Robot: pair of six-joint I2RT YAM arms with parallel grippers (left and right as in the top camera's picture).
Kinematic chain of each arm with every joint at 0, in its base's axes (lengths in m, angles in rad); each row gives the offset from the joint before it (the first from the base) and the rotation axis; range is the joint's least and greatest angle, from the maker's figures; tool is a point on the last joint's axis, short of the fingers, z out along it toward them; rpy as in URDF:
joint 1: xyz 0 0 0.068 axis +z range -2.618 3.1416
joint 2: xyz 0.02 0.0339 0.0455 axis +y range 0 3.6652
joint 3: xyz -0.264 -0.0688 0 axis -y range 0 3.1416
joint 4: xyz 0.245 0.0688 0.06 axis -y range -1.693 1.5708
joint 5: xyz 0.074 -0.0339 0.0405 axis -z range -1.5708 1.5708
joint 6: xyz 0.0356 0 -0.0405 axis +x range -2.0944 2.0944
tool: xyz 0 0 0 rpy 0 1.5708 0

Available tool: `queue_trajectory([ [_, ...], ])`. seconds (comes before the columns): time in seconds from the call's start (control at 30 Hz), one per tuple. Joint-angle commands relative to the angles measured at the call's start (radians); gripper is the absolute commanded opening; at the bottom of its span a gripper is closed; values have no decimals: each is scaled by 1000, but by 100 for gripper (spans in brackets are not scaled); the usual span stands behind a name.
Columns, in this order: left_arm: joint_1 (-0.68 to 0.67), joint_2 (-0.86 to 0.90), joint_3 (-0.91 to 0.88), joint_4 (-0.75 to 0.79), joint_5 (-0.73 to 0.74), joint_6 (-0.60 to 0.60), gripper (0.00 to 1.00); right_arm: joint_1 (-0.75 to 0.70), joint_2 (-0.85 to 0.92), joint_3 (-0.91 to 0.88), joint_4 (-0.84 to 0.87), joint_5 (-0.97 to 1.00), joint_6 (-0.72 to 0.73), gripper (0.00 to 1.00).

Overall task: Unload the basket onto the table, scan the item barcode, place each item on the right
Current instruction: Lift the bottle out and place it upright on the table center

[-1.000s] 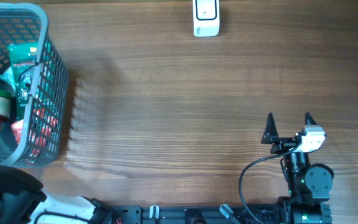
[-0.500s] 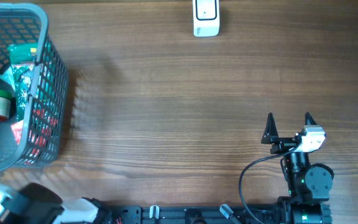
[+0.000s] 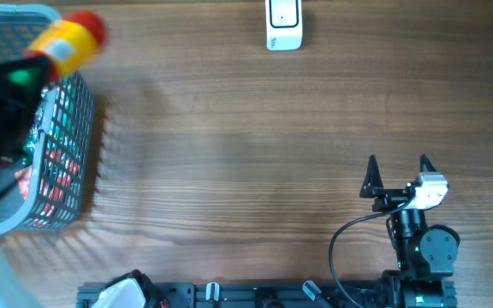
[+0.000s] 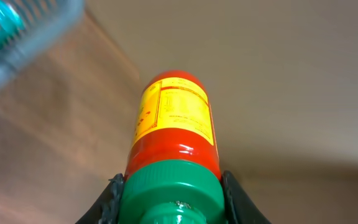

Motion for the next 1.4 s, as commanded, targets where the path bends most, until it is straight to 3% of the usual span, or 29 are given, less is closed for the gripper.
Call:
queue_trajectory([
  [0.0, -269, 13, 6, -61, -276, 2, 22, 5, -2, 0, 2, -13, -8, 100],
  [0.23, -591, 95, -56, -72, -418, 0, 20, 5, -2, 0, 2, -13, -8, 100],
  [0.53, -844, 325, -108, 21, -500, -6, 21, 5, -2, 0, 2, -13, -9, 100],
  [0.87, -960, 595, -108, 105, -563, -6, 21, 5, -2, 0, 2, -13, -9, 100],
  [1.17, -1025, 724, -108, 94, -564, 8, 22, 5, -2, -1, 2, -13, -9, 100],
  [1.27, -1053, 733, -108, 90, -566, 68, 22, 5, -2, -1, 2, -13, -9, 100],
  [1.37, -1086, 733, -108, 89, -566, 205, 25, 5, -2, 0, 2, -13, -9, 100],
])
